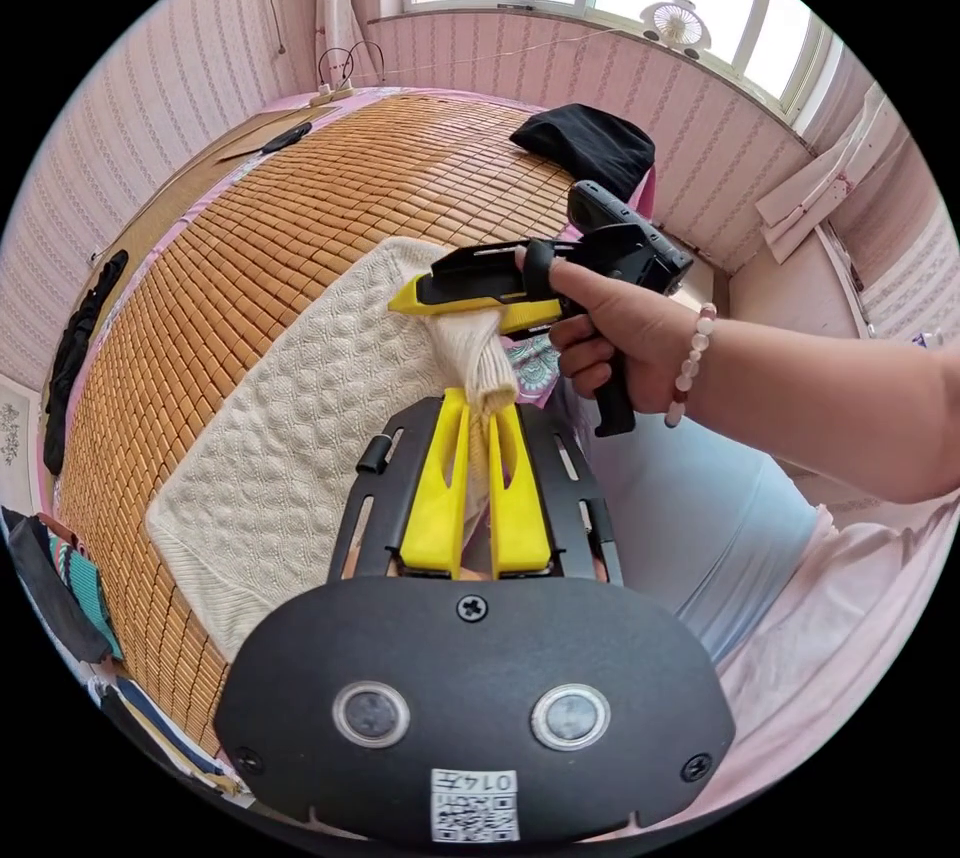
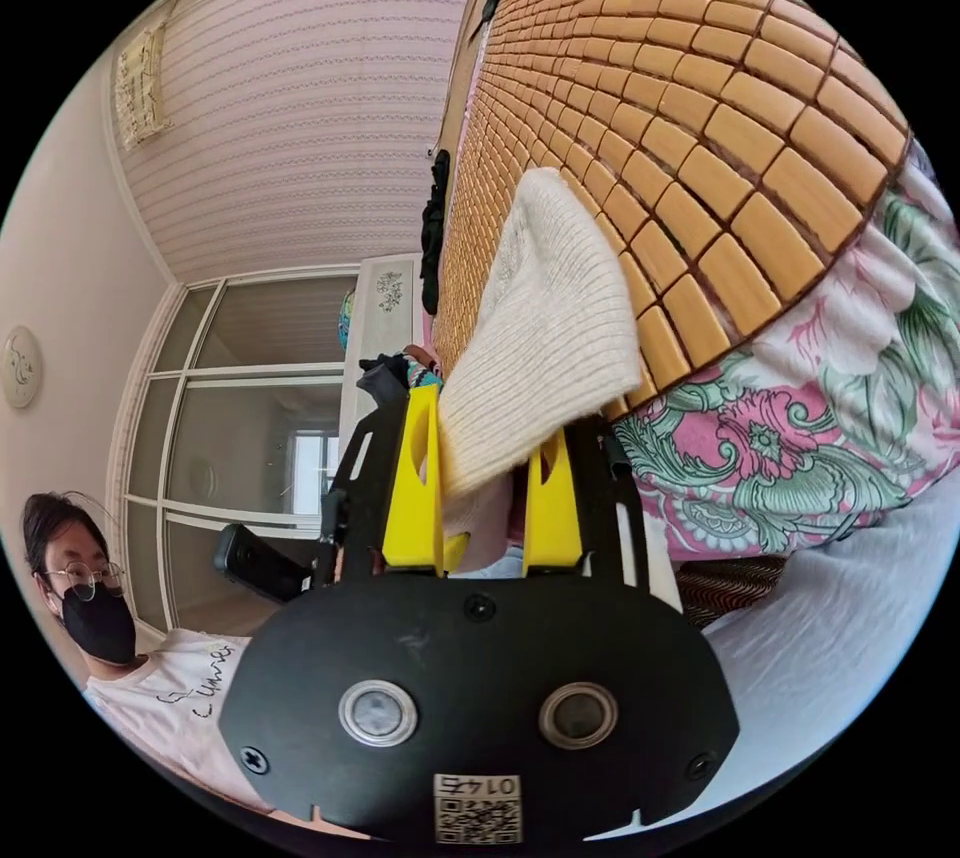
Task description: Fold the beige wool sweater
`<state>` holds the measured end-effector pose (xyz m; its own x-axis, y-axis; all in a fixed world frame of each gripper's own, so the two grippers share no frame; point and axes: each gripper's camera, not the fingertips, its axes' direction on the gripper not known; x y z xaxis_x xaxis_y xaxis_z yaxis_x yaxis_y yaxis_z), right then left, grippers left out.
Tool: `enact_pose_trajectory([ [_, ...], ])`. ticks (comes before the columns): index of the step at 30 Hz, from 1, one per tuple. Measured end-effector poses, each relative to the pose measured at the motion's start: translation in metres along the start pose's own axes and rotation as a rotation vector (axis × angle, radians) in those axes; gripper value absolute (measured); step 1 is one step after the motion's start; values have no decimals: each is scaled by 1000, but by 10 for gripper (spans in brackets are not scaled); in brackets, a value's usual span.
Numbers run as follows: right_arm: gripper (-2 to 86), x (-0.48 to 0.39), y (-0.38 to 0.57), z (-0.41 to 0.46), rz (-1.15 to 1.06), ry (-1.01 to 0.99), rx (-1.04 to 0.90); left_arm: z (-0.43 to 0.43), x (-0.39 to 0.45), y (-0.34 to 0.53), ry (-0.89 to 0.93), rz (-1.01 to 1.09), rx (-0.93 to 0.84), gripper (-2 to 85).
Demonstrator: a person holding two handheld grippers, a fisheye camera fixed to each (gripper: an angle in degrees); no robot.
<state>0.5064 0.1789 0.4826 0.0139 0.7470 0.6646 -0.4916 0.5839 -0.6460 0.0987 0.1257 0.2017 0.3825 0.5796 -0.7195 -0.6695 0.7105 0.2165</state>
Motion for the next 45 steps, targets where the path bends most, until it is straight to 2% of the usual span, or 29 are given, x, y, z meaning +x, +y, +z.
enact_pose_trajectory([
  [8,57,-10,14,-9,-34,-18,1,-13,11,-1,58,81,40,7],
  [15,32,-105,42,0,-376,126,-3,-45,-4,16,191,-8,268,8],
  [17,33,-141,50,25,-496,186,-57,-57,-14,28,191,-60,318,9],
  [20,41,-200,75,98,-730,312,-240,-74,-34,58,144,-156,341,14],
  [22,56,-230,105,176,-896,446,-419,-79,-44,80,84,-220,316,22],
  [25,78,-233,141,274,-994,602,-604,-74,-63,121,1,-338,226,46],
  [29,90,-220,172,349,-1000,694,-782,-74,-86,171,-18,-495,103,69],
  [33,88,-240,192,347,-1028,623,-734,-96,-107,194,-10,-617,171,80],
  [37,84,-266,189,343,-1074,686,-631,-103,-135,189,-45,-684,228,83],
  [42,95,-287,181,377,-1105,743,-635,-88,-200,167,-211,-775,199,93],
  [45,105,-290,184,409,-1114,767,-663,-59,-236,157,-109,-826,95,97],
])
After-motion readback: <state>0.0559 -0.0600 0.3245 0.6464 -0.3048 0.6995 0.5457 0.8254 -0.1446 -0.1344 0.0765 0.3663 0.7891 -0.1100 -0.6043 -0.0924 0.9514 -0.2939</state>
